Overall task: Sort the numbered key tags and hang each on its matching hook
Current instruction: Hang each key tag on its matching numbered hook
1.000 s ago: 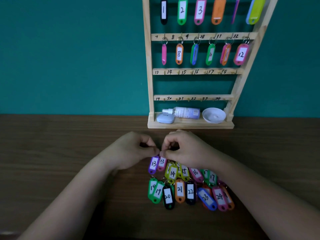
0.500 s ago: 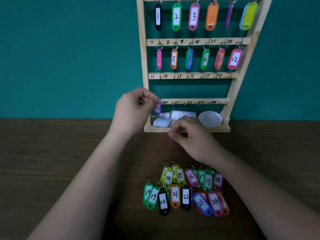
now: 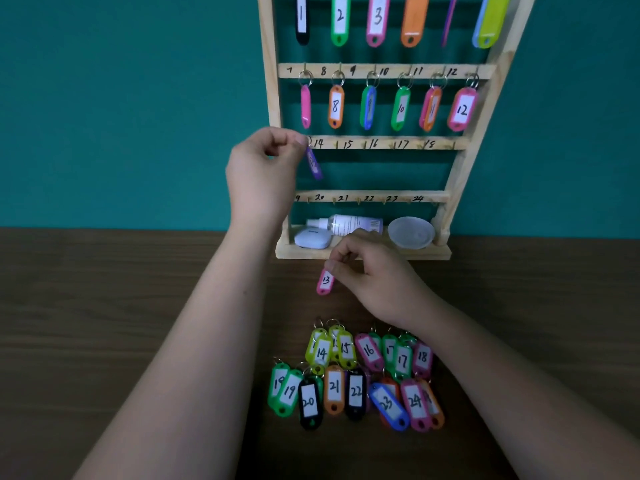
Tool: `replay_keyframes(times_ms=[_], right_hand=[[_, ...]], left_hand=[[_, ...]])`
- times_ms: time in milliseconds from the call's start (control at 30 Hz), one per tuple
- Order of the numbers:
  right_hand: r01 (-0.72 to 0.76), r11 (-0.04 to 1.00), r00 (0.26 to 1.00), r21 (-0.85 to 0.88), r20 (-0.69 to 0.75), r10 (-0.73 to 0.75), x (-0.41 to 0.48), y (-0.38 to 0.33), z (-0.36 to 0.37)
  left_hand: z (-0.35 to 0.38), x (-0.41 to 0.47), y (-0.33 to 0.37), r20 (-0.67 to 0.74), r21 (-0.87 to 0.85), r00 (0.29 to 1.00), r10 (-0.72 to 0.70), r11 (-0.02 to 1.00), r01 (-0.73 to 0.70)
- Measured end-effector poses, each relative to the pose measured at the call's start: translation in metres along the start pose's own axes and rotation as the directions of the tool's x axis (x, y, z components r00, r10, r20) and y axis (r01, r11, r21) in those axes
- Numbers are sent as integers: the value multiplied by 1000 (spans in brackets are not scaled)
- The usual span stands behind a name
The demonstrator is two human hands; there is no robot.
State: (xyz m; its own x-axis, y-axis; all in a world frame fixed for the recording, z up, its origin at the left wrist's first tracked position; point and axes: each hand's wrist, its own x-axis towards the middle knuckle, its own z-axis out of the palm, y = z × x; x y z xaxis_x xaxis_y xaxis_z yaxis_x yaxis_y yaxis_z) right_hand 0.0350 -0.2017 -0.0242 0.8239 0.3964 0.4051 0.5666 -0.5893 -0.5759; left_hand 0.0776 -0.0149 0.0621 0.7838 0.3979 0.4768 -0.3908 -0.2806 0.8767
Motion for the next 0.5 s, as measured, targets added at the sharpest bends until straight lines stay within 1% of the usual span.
replay_keyframes(times_ms=[100,267,400,500], right_hand=[[-4,1000,1000,12,10,4,0,-3,1],[-9,999,1000,34,12,8,-1,-3,1],[-15,999,1000,42,-2,15,-1,-2,1],[-21,999,1000,35,-15,21,-1,0,1]], left_hand=[[4,1,-3,-38,-14,999,-19,1000,19],[7,0,-8,-58,21,998,-24,999,26],[7,-1,-13,-60,91,998,-19,996,25],[1,-2,-17,-27,153,999,-43,987,46]])
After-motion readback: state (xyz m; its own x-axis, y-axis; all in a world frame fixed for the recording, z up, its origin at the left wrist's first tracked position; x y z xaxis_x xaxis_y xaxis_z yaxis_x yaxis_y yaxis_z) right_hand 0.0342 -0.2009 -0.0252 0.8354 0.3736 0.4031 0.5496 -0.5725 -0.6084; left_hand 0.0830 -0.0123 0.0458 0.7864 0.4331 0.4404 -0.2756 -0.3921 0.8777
